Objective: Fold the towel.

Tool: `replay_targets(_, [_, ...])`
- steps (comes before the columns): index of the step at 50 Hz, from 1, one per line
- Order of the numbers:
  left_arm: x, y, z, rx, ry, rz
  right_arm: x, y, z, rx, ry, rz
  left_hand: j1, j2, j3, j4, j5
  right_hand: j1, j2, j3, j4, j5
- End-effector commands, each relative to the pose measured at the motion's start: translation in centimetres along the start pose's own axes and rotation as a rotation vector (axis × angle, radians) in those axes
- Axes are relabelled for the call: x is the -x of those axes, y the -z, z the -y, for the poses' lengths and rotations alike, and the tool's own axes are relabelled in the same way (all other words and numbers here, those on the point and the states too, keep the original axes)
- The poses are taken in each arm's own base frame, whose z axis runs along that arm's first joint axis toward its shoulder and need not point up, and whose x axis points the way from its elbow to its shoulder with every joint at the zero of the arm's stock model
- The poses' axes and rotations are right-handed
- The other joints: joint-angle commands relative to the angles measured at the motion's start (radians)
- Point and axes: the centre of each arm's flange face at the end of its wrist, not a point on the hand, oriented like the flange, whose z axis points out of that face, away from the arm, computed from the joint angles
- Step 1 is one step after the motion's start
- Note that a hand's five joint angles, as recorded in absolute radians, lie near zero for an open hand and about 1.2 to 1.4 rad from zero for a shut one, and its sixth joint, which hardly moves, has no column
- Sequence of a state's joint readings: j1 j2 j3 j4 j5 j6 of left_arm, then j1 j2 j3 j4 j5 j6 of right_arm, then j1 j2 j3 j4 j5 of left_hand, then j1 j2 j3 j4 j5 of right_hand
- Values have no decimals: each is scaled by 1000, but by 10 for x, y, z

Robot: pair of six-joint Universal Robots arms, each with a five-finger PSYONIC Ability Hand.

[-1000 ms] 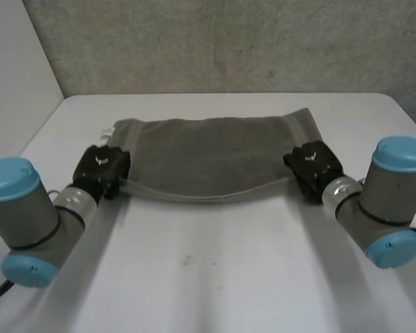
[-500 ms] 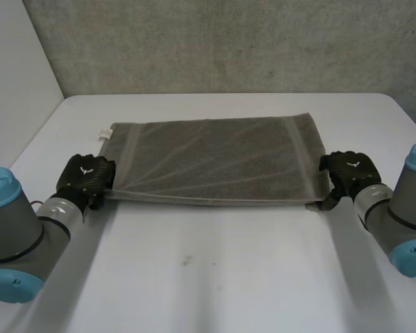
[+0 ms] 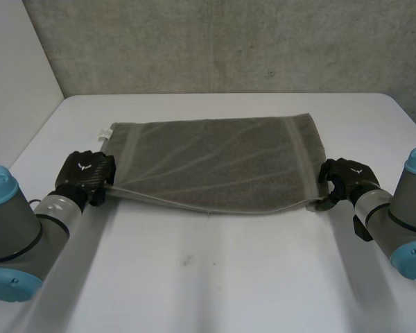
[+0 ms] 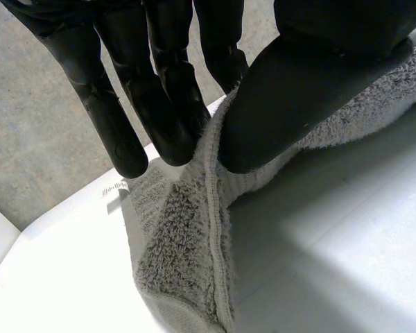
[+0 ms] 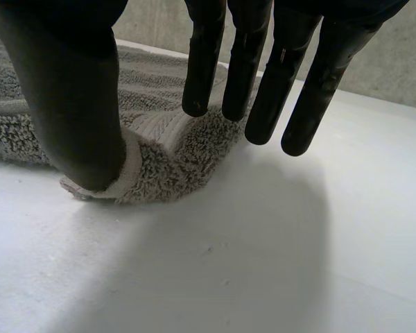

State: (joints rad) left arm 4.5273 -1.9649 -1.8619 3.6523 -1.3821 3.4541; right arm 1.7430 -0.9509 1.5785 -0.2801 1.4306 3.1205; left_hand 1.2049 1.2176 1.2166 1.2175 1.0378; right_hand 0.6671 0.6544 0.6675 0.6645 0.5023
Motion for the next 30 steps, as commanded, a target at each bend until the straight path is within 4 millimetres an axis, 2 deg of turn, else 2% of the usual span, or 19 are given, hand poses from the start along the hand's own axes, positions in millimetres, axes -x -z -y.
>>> replay_targets(1, [1, 0, 0, 0, -2, 3, 0, 0, 0, 1, -23, -1, 191, 179, 180, 179, 184, 340, 353, 340, 343, 330])
replay_targets(2, [1, -1, 1, -2, -2, 2, 0, 0, 0, 1, -23, -1, 191, 179, 180, 179, 184, 343, 355, 342, 345, 333])
replay_targets(3, [1, 0, 0, -1, 0, 1, -2, -1, 0, -2, -17, -10, 191, 179, 180, 179, 184, 725, 738, 725, 728, 716])
replay_targets(5, [1, -1, 1, 1, 0, 1, -1, 0, 5, -20, -11, -6, 191, 179, 180, 179, 184, 729, 742, 729, 732, 719])
replay_targets(7, [1, 0, 2, 0, 0, 3, -5, 4, 28, -99, 23, -17, 191, 179, 180, 179, 184, 729, 742, 729, 732, 719])
replay_targets(8, [2, 1, 4, -6, -1, 6, -5, 4, 28, -99, 23, -17, 191, 179, 180, 179, 184, 729, 742, 729, 732, 719])
replay_targets(9, [2, 1, 4, -6, -1, 6, -2, 11, 46, -165, 67, -14, 191, 179, 180, 179, 184, 729, 742, 729, 732, 719])
replay_targets(10, [3, 2, 7, -13, -3, 8, -2, 11, 46, -166, 68, -14, 191, 179, 180, 179, 184, 729, 742, 729, 732, 719])
replay_targets(12, [3, 2, 9, -19, -4, 9, 2, 21, 68, -264, 186, -17, 191, 179, 180, 179, 184, 729, 742, 729, 732, 719])
replay_targets(13, [4, 3, 10, -22, -3, 10, 2, 21, 69, -265, 187, -17, 191, 179, 180, 179, 184, 729, 742, 729, 732, 719])
replay_targets(15, [4, 3, 10, -22, -5, 10, 2, 25, 67, -253, 318, -38, 191, 179, 180, 179, 184, 729, 742, 729, 732, 719])
replay_targets(16, [4, 3, 10, -22, -5, 10, 2, 25, 67, -253, 319, -38, 191, 179, 180, 179, 184, 729, 742, 729, 732, 719])
replay_targets(19, [3, 3, 9, -18, -5, 8, 2, 27, 57, -196, 531, -62, 191, 179, 180, 179, 184, 729, 742, 729, 732, 719])
replay_targets(20, [3, 3, 8, -15, -6, 7, 2, 27, 57, -196, 531, -62, 191, 179, 180, 179, 184, 729, 742, 729, 732, 719])
replay_targets(25, [2, 2, 4, -4, -7, 2, 1, 20, 27, -106, 777, -53, 191, 179, 180, 179, 184, 729, 742, 729, 732, 719])
replay_targets(30, [0, 1, -1, 7, -8, -4, -3, 14, 17, -77, 886, -56, 191, 179, 180, 179, 184, 729, 742, 729, 732, 719])
